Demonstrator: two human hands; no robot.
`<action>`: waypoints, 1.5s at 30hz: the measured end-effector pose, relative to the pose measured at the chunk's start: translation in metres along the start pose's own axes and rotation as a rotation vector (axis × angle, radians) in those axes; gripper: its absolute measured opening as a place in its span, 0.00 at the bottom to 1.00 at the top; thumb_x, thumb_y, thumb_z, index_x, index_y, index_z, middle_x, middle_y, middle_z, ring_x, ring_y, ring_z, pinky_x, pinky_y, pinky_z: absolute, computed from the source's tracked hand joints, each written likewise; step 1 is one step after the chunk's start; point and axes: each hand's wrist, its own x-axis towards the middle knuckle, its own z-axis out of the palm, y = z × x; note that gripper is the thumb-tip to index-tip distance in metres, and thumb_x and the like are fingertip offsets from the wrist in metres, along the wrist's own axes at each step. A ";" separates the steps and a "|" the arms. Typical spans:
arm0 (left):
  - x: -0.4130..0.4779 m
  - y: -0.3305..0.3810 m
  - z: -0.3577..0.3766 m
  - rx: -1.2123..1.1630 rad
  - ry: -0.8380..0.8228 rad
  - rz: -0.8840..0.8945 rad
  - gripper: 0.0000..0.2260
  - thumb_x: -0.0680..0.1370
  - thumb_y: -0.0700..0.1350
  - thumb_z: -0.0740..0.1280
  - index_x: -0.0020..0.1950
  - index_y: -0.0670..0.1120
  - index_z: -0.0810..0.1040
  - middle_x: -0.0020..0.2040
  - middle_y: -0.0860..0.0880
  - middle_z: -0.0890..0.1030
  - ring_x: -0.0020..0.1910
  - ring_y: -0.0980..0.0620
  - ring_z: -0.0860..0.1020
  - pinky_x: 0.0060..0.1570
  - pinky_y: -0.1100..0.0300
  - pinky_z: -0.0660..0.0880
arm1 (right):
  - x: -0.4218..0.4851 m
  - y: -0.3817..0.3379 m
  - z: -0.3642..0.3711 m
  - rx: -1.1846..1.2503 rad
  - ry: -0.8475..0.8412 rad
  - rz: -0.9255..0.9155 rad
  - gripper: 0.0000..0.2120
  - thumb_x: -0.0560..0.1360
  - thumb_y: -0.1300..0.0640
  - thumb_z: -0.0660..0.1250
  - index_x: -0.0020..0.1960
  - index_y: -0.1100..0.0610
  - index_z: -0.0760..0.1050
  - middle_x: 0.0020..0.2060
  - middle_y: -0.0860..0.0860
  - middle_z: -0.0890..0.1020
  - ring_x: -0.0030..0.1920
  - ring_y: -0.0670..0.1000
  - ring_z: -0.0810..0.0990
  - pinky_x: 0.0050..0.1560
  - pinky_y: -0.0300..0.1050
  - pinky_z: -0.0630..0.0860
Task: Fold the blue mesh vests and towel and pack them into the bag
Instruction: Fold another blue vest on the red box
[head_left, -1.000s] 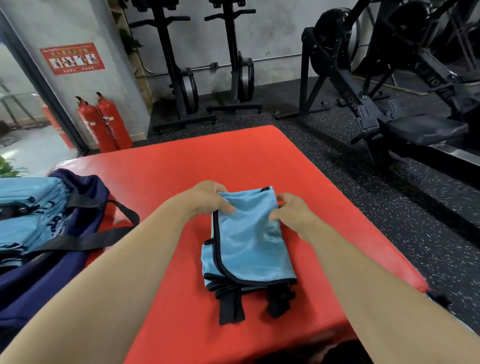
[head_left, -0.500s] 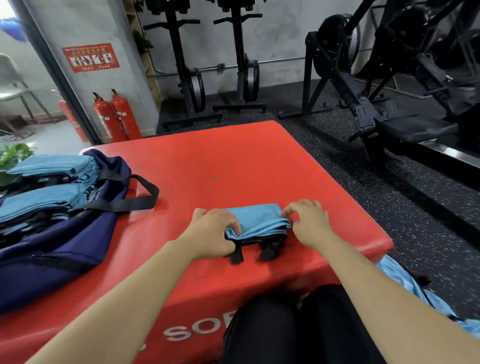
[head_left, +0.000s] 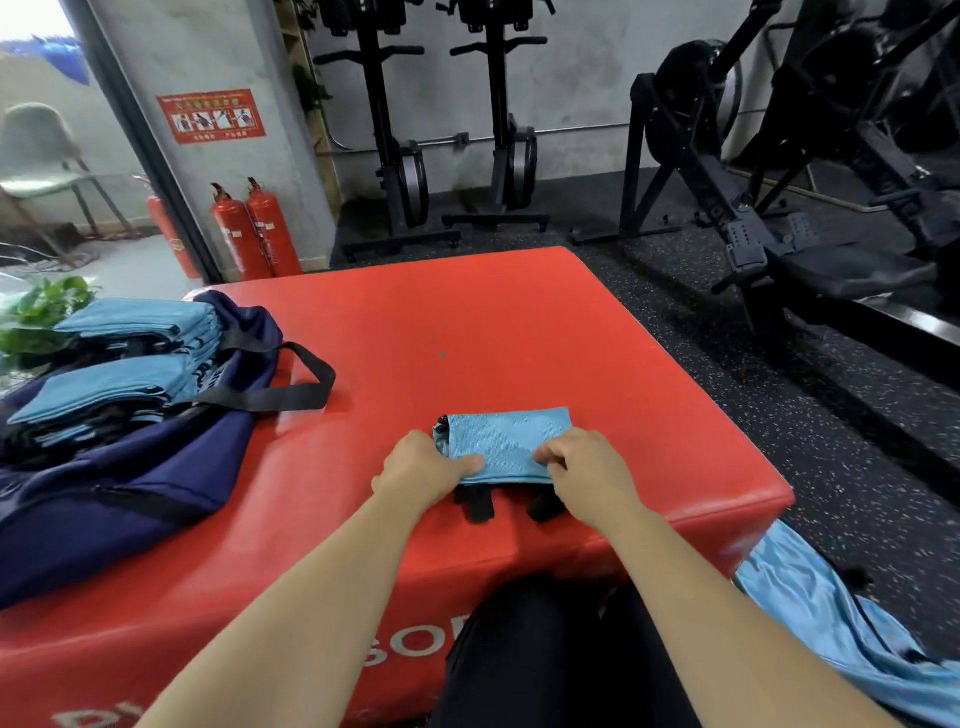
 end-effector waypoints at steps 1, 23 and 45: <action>0.002 0.000 0.001 -0.054 -0.001 -0.005 0.27 0.58 0.67 0.73 0.40 0.46 0.73 0.39 0.48 0.78 0.48 0.41 0.80 0.57 0.45 0.74 | 0.000 0.002 0.002 -0.008 -0.003 -0.011 0.15 0.76 0.63 0.61 0.56 0.52 0.82 0.53 0.50 0.80 0.57 0.54 0.73 0.58 0.48 0.70; -0.076 0.002 -0.049 -1.102 -0.055 -0.049 0.31 0.54 0.45 0.74 0.56 0.38 0.80 0.45 0.40 0.83 0.41 0.42 0.81 0.49 0.44 0.79 | 0.009 -0.037 -0.022 0.962 -0.080 0.461 0.09 0.67 0.59 0.73 0.36 0.59 0.74 0.32 0.56 0.72 0.32 0.52 0.67 0.32 0.43 0.59; -0.049 -0.228 -0.301 -0.994 0.327 0.030 0.08 0.76 0.34 0.70 0.55 0.38 0.80 0.43 0.41 0.85 0.37 0.48 0.83 0.36 0.56 0.81 | 0.083 -0.366 0.076 0.648 -0.094 -0.075 0.14 0.69 0.60 0.74 0.45 0.55 0.68 0.36 0.46 0.73 0.40 0.51 0.74 0.43 0.44 0.69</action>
